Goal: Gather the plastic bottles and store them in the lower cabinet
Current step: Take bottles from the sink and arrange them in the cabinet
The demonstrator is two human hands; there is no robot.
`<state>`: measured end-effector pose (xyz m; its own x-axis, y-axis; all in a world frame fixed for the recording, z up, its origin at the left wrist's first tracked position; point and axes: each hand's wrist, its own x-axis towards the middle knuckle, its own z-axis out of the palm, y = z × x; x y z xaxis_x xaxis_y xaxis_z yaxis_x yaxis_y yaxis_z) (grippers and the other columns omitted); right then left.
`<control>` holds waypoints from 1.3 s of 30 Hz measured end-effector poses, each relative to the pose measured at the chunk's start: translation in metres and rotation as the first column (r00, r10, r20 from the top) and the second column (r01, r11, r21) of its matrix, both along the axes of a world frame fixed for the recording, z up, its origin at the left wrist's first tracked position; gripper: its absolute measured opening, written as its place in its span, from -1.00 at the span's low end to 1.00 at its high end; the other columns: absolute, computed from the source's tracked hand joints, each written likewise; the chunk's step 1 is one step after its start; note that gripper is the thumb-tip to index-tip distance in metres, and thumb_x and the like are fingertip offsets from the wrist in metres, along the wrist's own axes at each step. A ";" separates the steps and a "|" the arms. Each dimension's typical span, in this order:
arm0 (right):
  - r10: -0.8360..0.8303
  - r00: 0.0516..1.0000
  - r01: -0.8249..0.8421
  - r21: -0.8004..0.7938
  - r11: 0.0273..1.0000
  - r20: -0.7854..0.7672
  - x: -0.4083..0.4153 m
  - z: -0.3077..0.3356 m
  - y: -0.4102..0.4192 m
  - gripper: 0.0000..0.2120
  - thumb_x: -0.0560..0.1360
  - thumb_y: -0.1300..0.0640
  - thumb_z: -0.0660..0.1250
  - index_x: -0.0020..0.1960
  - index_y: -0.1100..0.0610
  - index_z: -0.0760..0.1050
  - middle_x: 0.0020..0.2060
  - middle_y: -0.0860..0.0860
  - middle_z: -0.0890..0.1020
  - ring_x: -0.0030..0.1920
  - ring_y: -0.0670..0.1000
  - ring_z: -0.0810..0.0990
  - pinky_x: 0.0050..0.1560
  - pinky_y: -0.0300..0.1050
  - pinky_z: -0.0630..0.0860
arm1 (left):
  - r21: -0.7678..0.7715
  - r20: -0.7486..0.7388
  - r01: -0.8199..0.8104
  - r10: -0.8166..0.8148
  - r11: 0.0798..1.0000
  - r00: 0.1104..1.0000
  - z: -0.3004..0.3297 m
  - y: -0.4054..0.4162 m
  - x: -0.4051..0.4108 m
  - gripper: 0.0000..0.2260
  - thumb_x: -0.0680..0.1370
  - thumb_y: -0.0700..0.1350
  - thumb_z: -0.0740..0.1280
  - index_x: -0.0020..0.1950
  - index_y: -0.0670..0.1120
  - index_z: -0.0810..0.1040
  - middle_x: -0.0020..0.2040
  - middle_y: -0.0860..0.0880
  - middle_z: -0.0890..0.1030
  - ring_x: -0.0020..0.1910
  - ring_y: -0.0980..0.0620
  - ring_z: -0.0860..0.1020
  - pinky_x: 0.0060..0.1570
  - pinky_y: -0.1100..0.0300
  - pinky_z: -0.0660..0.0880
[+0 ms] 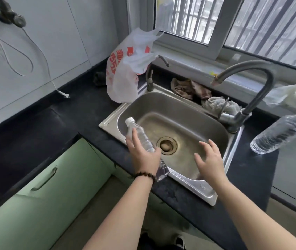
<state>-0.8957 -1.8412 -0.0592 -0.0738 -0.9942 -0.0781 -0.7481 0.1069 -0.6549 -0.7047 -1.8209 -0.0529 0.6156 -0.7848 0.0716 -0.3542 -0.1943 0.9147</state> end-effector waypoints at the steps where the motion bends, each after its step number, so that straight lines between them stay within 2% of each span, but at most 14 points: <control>1: -0.014 1.000 0.015 -0.008 1.000 0.010 -0.008 0.002 -0.001 -0.54 0.51 0.12 0.31 0.40 0.07 0.36 0.50 0.06 0.19 0.48 0.04 0.18 0.40 -0.09 0.15 | -0.013 -0.043 0.034 -0.035 0.999 0.998 0.008 -0.004 -0.009 -0.18 0.30 -0.27 0.45 0.51 0.01 0.21 0.50 -0.12 0.18 0.38 -0.02 0.32 0.24 0.36 0.29; 4: -0.078 0.996 0.079 -0.039 0.996 0.044 -0.042 0.010 0.000 -0.54 0.52 0.13 0.30 0.41 0.11 0.35 0.49 0.09 0.21 0.48 0.03 0.17 0.37 -0.14 0.15 | -0.035 -0.056 0.132 -0.134 0.991 0.989 0.023 -0.017 -0.045 -0.19 0.31 -0.24 0.46 0.50 0.02 0.22 0.50 -0.14 0.19 0.40 0.01 0.26 0.12 0.65 0.08; 9: -0.253 0.964 0.261 -0.132 0.956 0.076 -0.126 0.019 0.005 -0.56 0.52 0.19 0.30 0.38 0.20 0.37 0.43 0.16 0.31 0.45 0.09 0.23 0.41 -0.11 0.13 | -0.004 -0.019 0.331 -0.331 0.944 0.943 0.030 -0.026 -0.114 -0.19 0.32 -0.18 0.48 0.46 0.22 0.20 0.52 -0.02 0.14 0.28 0.03 0.40 0.06 0.42 0.36; 12: -0.367 0.917 0.395 -0.211 0.894 0.157 -0.173 0.021 -0.003 -0.52 0.48 0.18 0.35 0.37 0.20 0.34 0.34 0.16 0.38 0.35 0.01 0.31 0.29 -0.21 0.23 | 0.026 0.023 0.412 -0.412 0.911 0.911 0.026 -0.033 -0.150 -0.19 0.32 -0.15 0.49 0.42 0.32 0.17 0.53 -0.01 0.11 0.22 0.00 0.44 -0.18 0.63 0.30; 13: -0.401 0.895 0.438 -0.217 0.873 0.192 -0.184 0.022 -0.009 -0.46 0.46 0.14 0.38 0.39 0.18 0.31 0.33 0.15 0.37 0.32 -0.03 0.31 0.24 -0.27 0.21 | 0.027 0.049 0.430 -0.430 0.903 0.901 0.025 -0.036 -0.159 -0.19 0.32 -0.14 0.49 0.42 0.31 0.18 0.53 -0.02 0.12 0.21 -0.01 0.46 -0.19 0.63 0.31; 15: -0.418 0.871 0.472 -0.206 0.857 0.258 -0.202 0.023 -0.026 -0.25 0.41 0.05 0.47 0.46 0.16 0.18 0.40 0.14 0.28 0.37 -0.01 0.24 0.26 -0.29 0.14 | 0.026 0.080 0.450 -0.450 0.893 0.889 0.023 -0.041 -0.174 -0.20 0.31 -0.15 0.49 0.42 0.28 0.20 0.52 -0.02 0.13 0.22 -0.05 0.48 -0.04 0.40 0.46; 17: -0.389 0.870 0.459 -0.207 0.864 0.303 -0.210 0.021 -0.044 -0.06 0.34 -0.05 0.52 0.52 0.13 0.04 0.46 0.12 0.19 0.45 0.01 0.13 0.33 -0.26 0.07 | 0.029 0.106 0.443 -0.444 0.896 0.890 0.023 -0.046 -0.185 -0.20 0.31 -0.17 0.50 0.42 0.27 0.21 0.53 -0.02 0.13 0.25 -0.07 0.47 0.04 0.24 0.48; 19: -0.366 0.865 0.452 -0.217 0.865 0.344 -0.213 0.017 -0.060 0.06 0.28 -0.13 0.54 0.54 0.08 -0.04 0.49 0.10 0.14 0.48 0.00 0.08 0.35 -0.22 0.05 | 0.043 0.125 0.416 -0.418 0.908 0.900 0.021 -0.050 -0.191 -0.20 0.32 -0.16 0.50 0.42 0.29 0.21 0.53 -0.02 0.12 0.27 -0.06 0.46 -0.02 0.37 0.40; 22: -0.355 0.828 0.475 -0.207 0.855 0.434 -0.215 0.008 -0.079 0.13 0.20 -0.17 0.58 0.54 -0.01 -0.05 0.48 0.09 0.17 0.47 0.00 0.14 0.37 -0.19 0.11 | 0.079 0.134 0.378 -0.386 0.922 0.913 0.019 -0.054 -0.195 -0.19 0.32 -0.15 0.50 0.40 0.33 0.19 0.54 -0.01 0.12 0.19 -0.03 0.50 -0.20 0.60 0.30; 25: -0.326 0.782 0.472 -0.164 0.866 0.530 -0.216 0.000 -0.092 0.07 0.20 -0.13 0.59 0.51 -0.09 0.03 0.44 -0.06 0.28 0.39 -0.13 0.28 0.33 -0.29 0.19 | 0.085 0.143 0.349 -0.358 0.933 0.923 0.017 -0.052 -0.192 -0.18 0.33 -0.16 0.50 0.41 0.35 0.18 0.54 0.00 0.10 0.21 -0.01 0.47 -0.08 0.42 0.40; 27: -0.315 0.750 0.462 -0.121 0.879 0.581 -0.218 -0.005 -0.100 -0.11 0.22 -0.10 0.58 0.41 -0.19 0.17 0.27 -0.17 0.46 0.19 -0.20 0.47 0.14 -0.41 0.33 | 0.095 0.167 0.319 -0.331 0.943 0.929 0.016 -0.049 -0.187 -0.17 0.33 -0.14 0.51 0.41 0.36 0.16 0.54 0.00 0.09 0.24 0.00 0.44 -0.05 0.35 0.44; 29: -0.313 0.746 0.459 -0.114 0.881 0.588 -0.219 -0.007 -0.105 -0.28 0.23 -0.07 0.56 0.28 -0.21 0.29 0.05 -0.24 0.56 0.01 -0.27 0.56 -0.04 -0.45 0.36 | 0.103 0.181 0.287 -0.302 0.952 0.936 0.013 -0.044 -0.181 -0.18 0.33 -0.13 0.51 0.42 0.34 0.16 0.54 0.00 0.09 0.29 -0.04 0.41 0.04 0.22 0.50; 33: -0.299 0.733 0.469 -0.137 0.872 0.611 -0.212 -0.002 -0.101 -0.42 0.22 -0.04 0.54 0.16 -0.22 0.36 -0.14 -0.31 0.58 -0.13 -0.39 0.54 -0.18 -0.60 0.34 | 0.108 0.160 0.226 -0.241 0.968 0.957 0.005 -0.030 -0.171 -0.18 0.32 -0.16 0.51 0.42 0.33 0.19 0.54 0.02 0.10 0.28 0.00 0.43 -0.08 0.49 0.32; 39: -0.143 0.754 0.304 -0.148 0.941 0.642 -0.156 0.001 -0.057 -0.41 0.23 -0.06 0.55 0.19 -0.14 0.38 -0.12 -0.22 0.63 -0.11 -0.25 0.61 -0.12 -0.45 0.46 | 0.079 0.161 0.160 -0.171 0.984 0.972 0.005 -0.003 -0.144 -0.17 0.32 -0.16 0.50 0.46 0.27 0.20 0.55 -0.01 0.09 0.42 0.05 0.27 0.19 0.29 0.26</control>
<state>-1.0521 -1.8981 -0.0579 -0.3127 -0.9490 0.0413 -0.1496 0.0063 -0.9887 -0.8486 -1.8243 -0.0474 0.4602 -0.8813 0.1076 -0.5329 -0.1773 0.8274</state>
